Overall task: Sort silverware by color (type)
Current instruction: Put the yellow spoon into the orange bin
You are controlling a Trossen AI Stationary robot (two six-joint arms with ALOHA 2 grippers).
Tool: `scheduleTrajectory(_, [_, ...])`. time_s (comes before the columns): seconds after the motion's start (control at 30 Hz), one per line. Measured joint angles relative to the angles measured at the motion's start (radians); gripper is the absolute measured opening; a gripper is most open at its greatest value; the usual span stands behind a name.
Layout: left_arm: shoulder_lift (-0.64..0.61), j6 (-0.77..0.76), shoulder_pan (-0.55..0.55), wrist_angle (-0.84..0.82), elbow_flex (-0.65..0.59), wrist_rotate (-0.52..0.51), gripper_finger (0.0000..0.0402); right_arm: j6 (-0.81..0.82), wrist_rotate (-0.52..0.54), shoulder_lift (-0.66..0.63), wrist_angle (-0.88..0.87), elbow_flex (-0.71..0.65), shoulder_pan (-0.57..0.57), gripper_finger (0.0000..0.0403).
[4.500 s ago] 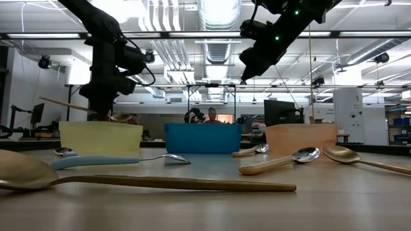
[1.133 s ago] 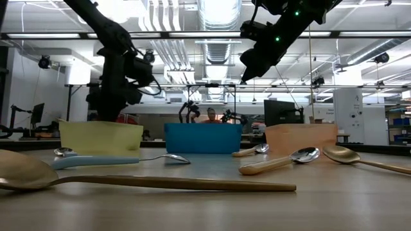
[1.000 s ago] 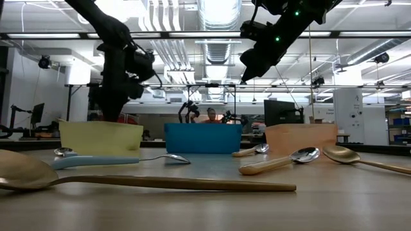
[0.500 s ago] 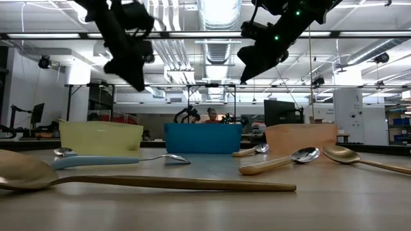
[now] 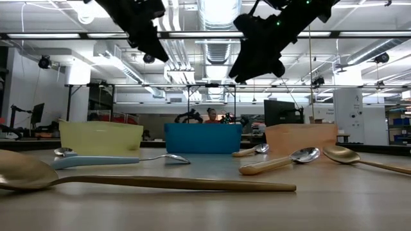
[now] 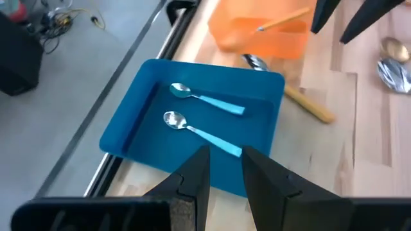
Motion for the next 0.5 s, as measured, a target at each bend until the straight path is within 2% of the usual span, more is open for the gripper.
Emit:
scheduleTrajectory(0.27, [0.039,0.121,-0.004,0.003,-0.009,0.0,0.0072,0.227,-0.05,0.0,-0.051,0.0,0.103,0.0132])
scheduleTrajectory(0.43, [0.045,0.199,-0.002,0.008,-0.011,0.0,0.0072,0.435,-0.064,0.0,-0.175,0.0,0.145,0.0132])
scheduleTrajectory(0.5, [0.046,0.215,-0.002,0.009,-0.011,0.0,0.0072,0.509,-0.101,0.0,-0.241,0.0,0.154,0.0132])
